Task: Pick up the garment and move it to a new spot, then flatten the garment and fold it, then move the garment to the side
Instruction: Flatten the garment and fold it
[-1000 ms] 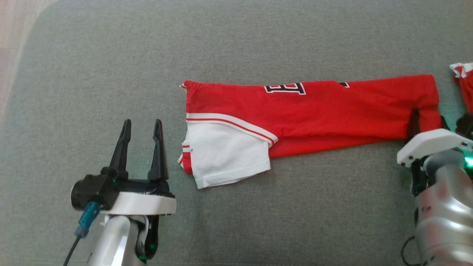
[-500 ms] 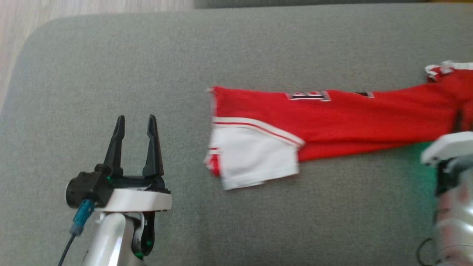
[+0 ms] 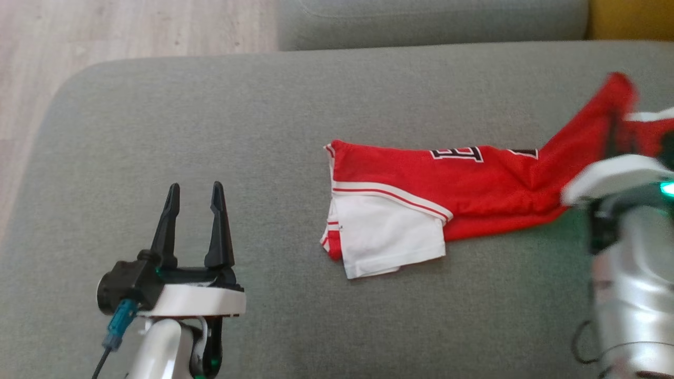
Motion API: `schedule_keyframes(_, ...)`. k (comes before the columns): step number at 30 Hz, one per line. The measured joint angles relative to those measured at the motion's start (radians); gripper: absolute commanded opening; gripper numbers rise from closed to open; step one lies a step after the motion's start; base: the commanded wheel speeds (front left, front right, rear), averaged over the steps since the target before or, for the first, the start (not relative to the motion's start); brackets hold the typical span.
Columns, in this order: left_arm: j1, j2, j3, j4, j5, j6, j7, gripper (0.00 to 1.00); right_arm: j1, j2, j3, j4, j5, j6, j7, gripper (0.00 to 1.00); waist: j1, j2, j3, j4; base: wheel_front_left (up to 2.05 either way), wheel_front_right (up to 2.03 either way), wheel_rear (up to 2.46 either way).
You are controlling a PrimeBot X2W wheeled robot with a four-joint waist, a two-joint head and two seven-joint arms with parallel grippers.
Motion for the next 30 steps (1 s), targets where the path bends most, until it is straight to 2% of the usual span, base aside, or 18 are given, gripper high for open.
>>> schedule_keyframes(5, 0.005, 0.0, 0.0, 0.0, 0.0, 0.002, 0.0, 1.0, 0.008, 0.003, 0.361, 0.011, 0.283, 0.0, 0.004, 0.0, 0.0, 0.0, -0.03, 0.028, 0.0, 0.0, 0.0)
schedule_keyframes(9, 0.029, 0.0, -0.003, 0.002, 0.0, 0.002, 0.0, 1.0, 0.064, 0.002, 0.567, -0.04, 0.442, 0.0, 0.009, 0.0, 0.0, 0.0, -0.051, 0.053, 0.0, 0.0, 0.0)
schedule_keyframes(14, 0.037, 0.0, -0.021, 0.004, 0.0, 0.002, 0.0, 1.0, 0.125, 0.002, 0.696, -0.031, 0.512, 0.0, 0.004, 0.0, 0.0, 0.0, -0.07, 0.092, 0.0, 0.0, 0.0)
schedule_keyframes(25, 0.037, 0.0, -0.026, 0.008, 0.0, 0.002, 0.0, 1.0, 0.121, 0.002, 0.936, 0.019, 0.648, 0.0, -0.019, 0.0, 0.0001, 0.0, -0.065, 0.16, 0.0, 0.0, 0.0)
schedule_keyframes(29, 0.037, 0.0, -0.036, 0.009, 0.0, 0.002, 0.0, 1.0, 0.119, 0.002, 0.994, 0.044, 0.674, 0.0, -0.028, 0.0, 0.0001, 0.0, -0.053, 0.174, 0.0, 0.0, 0.0)
schedule_keyframes(30, 0.037, 0.0, -0.04, 0.009, 0.0, 0.002, 0.0, 1.0, 0.118, 0.002, 1.003, 0.061, 0.673, 0.0, -0.028, 0.32, 0.0001, 0.0, -0.051, 0.177, 0.0, 0.0, 0.0)
